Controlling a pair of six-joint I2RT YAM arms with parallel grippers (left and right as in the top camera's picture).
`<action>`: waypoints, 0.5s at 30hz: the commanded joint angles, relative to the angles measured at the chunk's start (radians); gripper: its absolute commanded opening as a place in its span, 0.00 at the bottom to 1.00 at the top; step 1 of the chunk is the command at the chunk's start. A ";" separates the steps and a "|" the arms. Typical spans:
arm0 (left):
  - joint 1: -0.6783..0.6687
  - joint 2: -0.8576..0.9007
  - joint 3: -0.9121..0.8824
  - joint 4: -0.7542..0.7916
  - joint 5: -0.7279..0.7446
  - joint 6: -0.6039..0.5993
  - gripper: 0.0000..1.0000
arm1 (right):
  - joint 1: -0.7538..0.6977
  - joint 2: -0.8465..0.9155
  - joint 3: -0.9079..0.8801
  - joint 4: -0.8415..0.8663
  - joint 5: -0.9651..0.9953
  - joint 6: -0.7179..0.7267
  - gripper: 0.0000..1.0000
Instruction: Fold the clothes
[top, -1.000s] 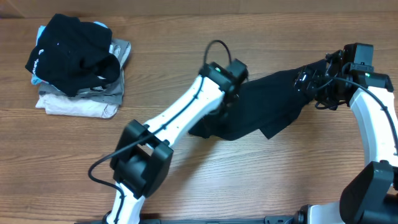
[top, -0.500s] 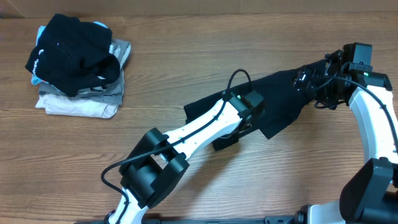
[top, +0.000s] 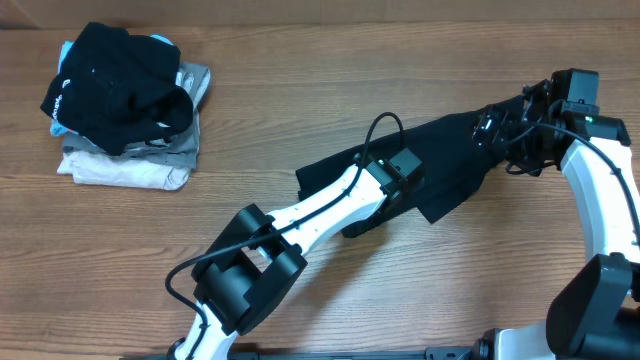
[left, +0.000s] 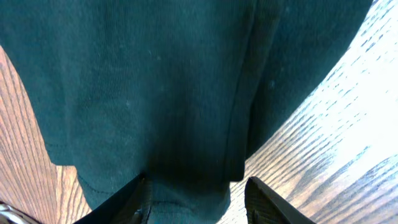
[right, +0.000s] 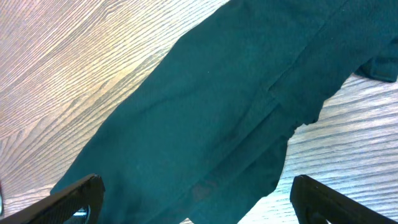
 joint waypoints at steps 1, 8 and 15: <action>-0.006 -0.016 -0.004 0.008 -0.017 0.004 0.49 | 0.000 0.003 -0.002 0.007 -0.001 -0.003 1.00; -0.005 -0.016 -0.004 0.008 -0.025 -0.013 0.30 | 0.000 0.003 -0.002 0.007 0.000 -0.003 1.00; -0.005 -0.016 -0.002 0.008 -0.026 -0.015 0.31 | 0.000 0.003 -0.002 0.010 -0.001 -0.003 1.00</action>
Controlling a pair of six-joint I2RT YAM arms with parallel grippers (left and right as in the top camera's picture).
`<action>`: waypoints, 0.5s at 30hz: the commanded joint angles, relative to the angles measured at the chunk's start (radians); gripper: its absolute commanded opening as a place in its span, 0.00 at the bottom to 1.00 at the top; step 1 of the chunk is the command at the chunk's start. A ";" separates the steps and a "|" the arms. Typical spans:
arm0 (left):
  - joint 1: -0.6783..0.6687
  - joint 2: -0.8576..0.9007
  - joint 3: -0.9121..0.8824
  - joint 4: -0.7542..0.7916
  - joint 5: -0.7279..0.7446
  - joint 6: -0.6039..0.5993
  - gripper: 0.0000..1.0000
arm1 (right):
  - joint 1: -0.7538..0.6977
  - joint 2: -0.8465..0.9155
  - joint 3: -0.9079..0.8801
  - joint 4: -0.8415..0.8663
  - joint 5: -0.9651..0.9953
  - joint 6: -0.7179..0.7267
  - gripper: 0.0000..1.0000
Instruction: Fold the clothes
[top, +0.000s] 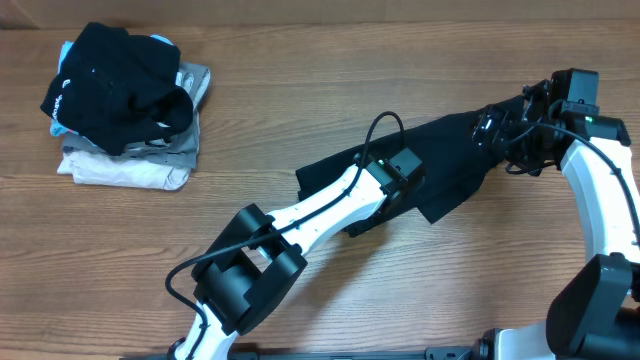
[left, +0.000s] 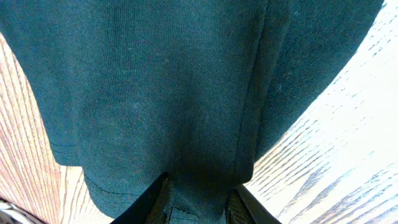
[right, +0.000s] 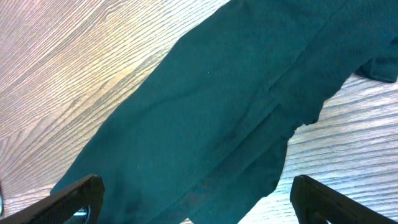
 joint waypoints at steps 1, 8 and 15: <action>-0.005 -0.016 -0.001 0.002 -0.023 -0.011 0.31 | 0.000 0.003 -0.002 0.009 -0.001 -0.004 1.00; -0.005 -0.017 0.031 -0.029 -0.074 -0.036 0.11 | 0.000 0.003 -0.002 0.009 -0.001 -0.004 1.00; -0.005 -0.017 0.080 -0.050 -0.074 -0.045 0.04 | 0.000 0.003 -0.002 0.009 -0.001 -0.004 1.00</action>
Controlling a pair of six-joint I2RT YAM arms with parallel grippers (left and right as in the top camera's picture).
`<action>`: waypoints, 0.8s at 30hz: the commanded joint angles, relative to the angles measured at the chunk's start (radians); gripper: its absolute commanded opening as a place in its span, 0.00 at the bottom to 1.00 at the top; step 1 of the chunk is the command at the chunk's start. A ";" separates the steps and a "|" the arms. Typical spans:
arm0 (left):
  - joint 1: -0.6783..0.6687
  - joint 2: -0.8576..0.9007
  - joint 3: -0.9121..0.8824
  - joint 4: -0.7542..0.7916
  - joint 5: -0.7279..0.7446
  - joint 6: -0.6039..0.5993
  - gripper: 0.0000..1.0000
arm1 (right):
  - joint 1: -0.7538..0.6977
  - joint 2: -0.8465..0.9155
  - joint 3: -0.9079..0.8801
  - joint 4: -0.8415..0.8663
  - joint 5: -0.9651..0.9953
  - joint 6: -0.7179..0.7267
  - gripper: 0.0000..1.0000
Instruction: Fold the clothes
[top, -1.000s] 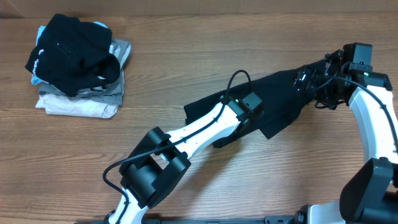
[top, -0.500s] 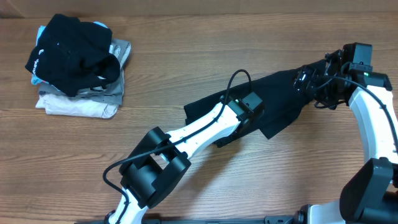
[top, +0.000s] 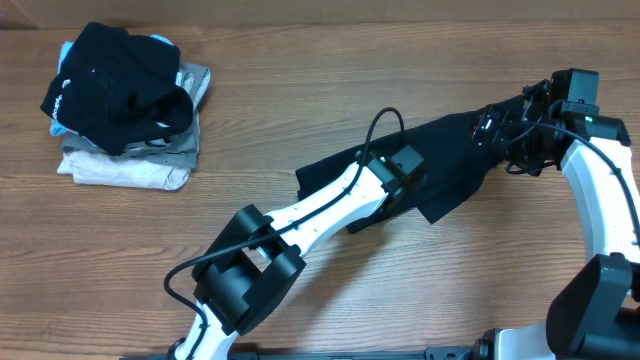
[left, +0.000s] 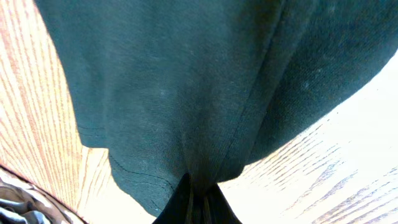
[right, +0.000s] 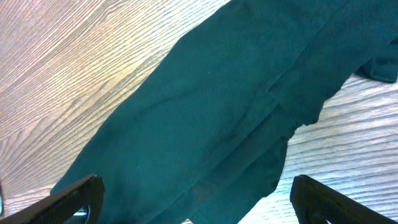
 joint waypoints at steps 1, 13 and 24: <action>-0.005 -0.017 0.046 -0.002 -0.020 -0.018 0.04 | 0.000 0.003 -0.002 0.008 0.000 -0.003 1.00; 0.046 -0.017 0.257 -0.101 -0.025 -0.077 0.04 | 0.000 0.003 -0.002 0.004 -0.001 -0.003 1.00; 0.268 -0.017 0.315 -0.011 0.415 -0.075 0.04 | 0.126 0.003 -0.003 -0.025 -0.169 -0.002 0.86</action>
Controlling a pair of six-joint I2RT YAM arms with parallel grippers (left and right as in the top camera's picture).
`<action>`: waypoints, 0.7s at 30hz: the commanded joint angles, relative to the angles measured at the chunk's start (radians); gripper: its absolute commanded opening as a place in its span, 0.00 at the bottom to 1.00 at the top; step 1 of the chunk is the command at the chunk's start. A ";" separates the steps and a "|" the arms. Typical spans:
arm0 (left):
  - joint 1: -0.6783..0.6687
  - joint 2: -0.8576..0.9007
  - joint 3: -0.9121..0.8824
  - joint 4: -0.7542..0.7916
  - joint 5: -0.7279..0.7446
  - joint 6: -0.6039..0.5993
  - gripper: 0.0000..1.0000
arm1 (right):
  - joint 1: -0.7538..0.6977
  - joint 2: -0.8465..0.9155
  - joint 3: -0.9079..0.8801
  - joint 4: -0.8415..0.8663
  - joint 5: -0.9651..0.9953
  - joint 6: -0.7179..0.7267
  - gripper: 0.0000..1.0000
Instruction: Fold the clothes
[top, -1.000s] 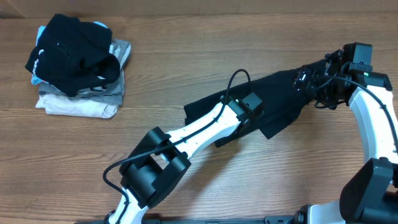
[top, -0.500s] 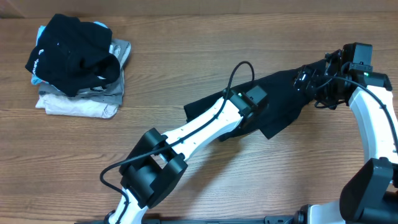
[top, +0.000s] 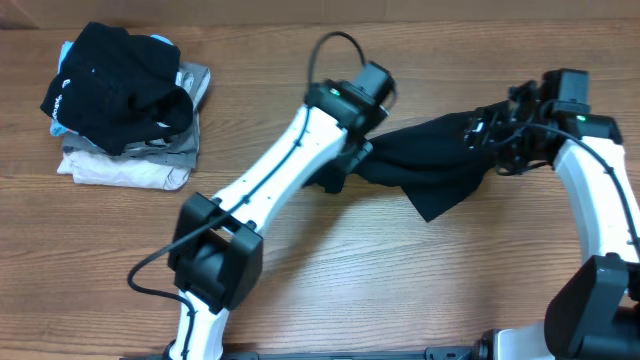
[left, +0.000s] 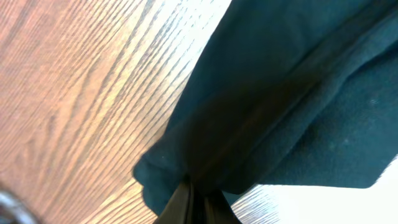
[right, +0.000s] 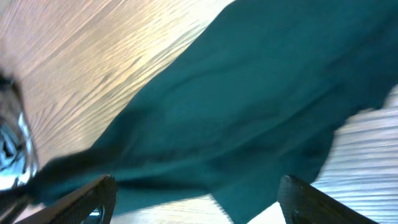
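Observation:
A dark green garment (top: 430, 160) stretches across the table's right half, bunched into a band, with one corner lying toward the front (top: 436, 205). My left gripper (top: 347, 160) is at its left end and shows in the left wrist view (left: 196, 202) shut on a gathered fold of the cloth (left: 280, 93). My right gripper (top: 495, 130) hovers over the garment's right end. In the right wrist view (right: 196, 183) its fingers (right: 93, 196) stand wide apart, open, with the cloth (right: 249, 106) below them; that view is blurred.
A stack of folded clothes (top: 125, 100), black on top of grey and white, sits at the far left of the wooden table (top: 300, 300). The left arm (top: 270, 195) runs diagonally from the front edge to the garment.
My left gripper, still shut on the cloth, has moved from the table's middle to the far left, drawing the garment's left part with it. The right gripper shifted slightly left.
My left gripper first stood open astride the garment's near hem at mid-table. Its fingers were then closer together, then shut on the hem. Now it holds that fold farther back and left, the garment pulled into a band. The right gripper stayed open over the right end.

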 joint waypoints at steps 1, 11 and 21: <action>0.042 -0.017 0.023 0.016 0.206 -0.018 0.04 | 0.095 0.003 -0.003 0.009 -0.069 0.001 0.83; 0.070 -0.017 0.023 0.051 0.238 -0.086 0.04 | 0.295 0.003 -0.045 0.097 -0.068 0.204 0.67; 0.125 -0.017 0.023 0.087 0.368 -0.135 0.05 | 0.406 0.003 -0.116 0.220 0.004 0.209 0.68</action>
